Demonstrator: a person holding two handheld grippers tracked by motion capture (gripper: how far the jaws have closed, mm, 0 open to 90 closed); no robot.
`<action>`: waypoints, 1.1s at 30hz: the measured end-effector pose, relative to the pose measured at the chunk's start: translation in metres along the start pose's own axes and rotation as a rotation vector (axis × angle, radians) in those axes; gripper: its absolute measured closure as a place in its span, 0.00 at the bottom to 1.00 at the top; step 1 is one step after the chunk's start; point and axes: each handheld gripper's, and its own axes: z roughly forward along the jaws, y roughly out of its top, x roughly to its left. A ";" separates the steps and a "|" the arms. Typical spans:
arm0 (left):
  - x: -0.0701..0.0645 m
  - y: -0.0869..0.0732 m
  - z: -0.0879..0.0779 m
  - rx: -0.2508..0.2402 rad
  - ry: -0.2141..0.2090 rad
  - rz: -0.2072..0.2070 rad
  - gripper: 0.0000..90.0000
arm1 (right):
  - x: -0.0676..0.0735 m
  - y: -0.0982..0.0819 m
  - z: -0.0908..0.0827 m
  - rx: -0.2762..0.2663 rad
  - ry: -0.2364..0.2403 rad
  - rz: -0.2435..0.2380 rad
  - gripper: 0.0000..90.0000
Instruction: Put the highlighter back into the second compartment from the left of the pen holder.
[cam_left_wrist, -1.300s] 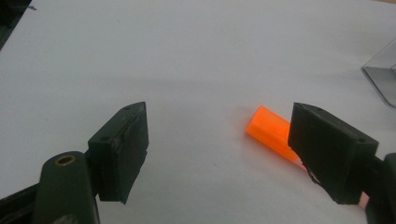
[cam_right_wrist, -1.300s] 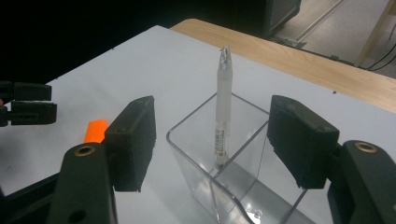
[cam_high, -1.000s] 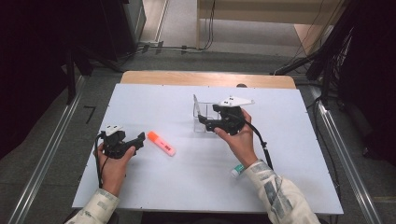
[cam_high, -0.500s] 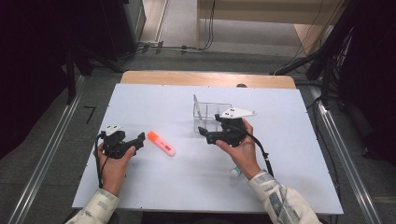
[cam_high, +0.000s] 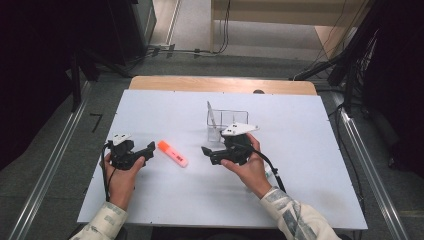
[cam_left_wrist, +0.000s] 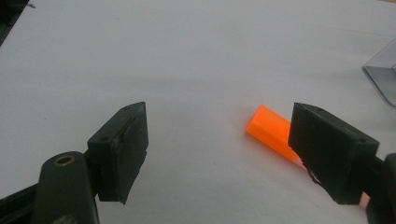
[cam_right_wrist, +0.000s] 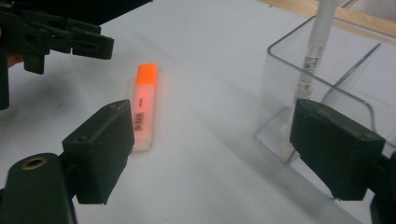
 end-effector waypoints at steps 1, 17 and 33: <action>0.000 0.000 0.000 0.001 0.000 -0.001 0.23 | 0.001 0.000 0.001 0.006 0.004 0.002 0.14; 0.003 0.000 0.001 0.006 0.012 -0.009 0.22 | 0.029 -0.002 0.027 0.044 0.015 -0.028 0.14; 0.004 0.001 0.001 0.006 0.026 -0.011 0.20 | 0.054 0.003 0.058 0.078 0.009 -0.028 0.15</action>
